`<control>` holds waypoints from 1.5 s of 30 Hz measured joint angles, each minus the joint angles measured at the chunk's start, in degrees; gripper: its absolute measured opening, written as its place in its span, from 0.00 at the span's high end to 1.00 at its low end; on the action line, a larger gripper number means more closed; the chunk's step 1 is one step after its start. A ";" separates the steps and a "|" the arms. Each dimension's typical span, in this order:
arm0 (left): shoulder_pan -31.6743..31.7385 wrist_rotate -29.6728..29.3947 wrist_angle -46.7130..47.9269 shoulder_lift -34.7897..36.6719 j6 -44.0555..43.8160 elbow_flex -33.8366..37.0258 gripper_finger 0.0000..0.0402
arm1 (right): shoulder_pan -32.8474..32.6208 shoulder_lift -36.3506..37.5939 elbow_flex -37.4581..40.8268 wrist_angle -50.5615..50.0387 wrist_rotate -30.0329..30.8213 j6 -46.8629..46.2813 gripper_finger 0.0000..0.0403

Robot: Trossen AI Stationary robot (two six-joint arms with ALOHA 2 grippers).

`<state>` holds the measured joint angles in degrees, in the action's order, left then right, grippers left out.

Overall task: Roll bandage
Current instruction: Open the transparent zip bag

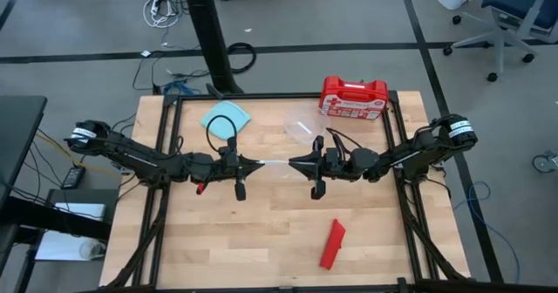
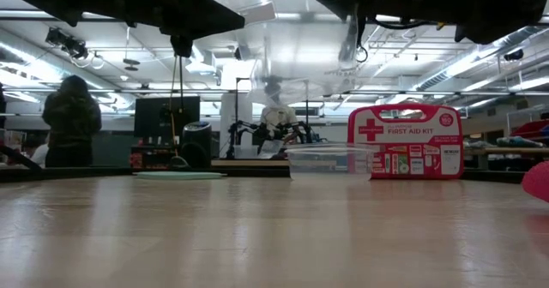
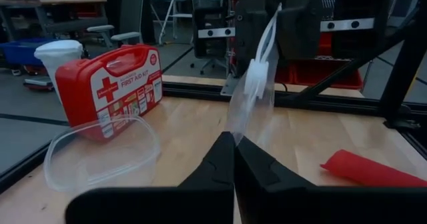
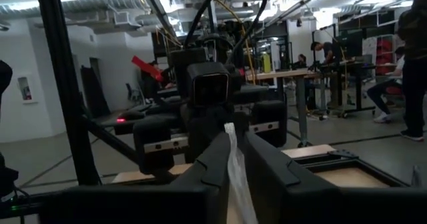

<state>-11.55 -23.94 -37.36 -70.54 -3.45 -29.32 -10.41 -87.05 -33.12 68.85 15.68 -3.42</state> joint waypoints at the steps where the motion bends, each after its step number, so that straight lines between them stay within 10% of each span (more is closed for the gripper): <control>1: 0.00 0.00 -0.01 0.00 0.10 0.00 1.00 | 0.00 0.00 0.00 -0.03 0.00 -0.17 0.87; 25: 3.71 7.42 27.55 6.19 -6.49 -5.78 1.00 | 0.00 23.61 -0.57 -41.96 11.95 -2.81 0.68; 45: 7.98 16.73 44.13 6.05 -5.99 -13.97 1.00 | -3.22 2.33 -34.70 -85.75 3.58 10.02 0.51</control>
<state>-3.57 -7.22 6.77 -64.49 -9.44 -43.29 -13.63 -84.71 -67.82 -16.90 19.27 6.60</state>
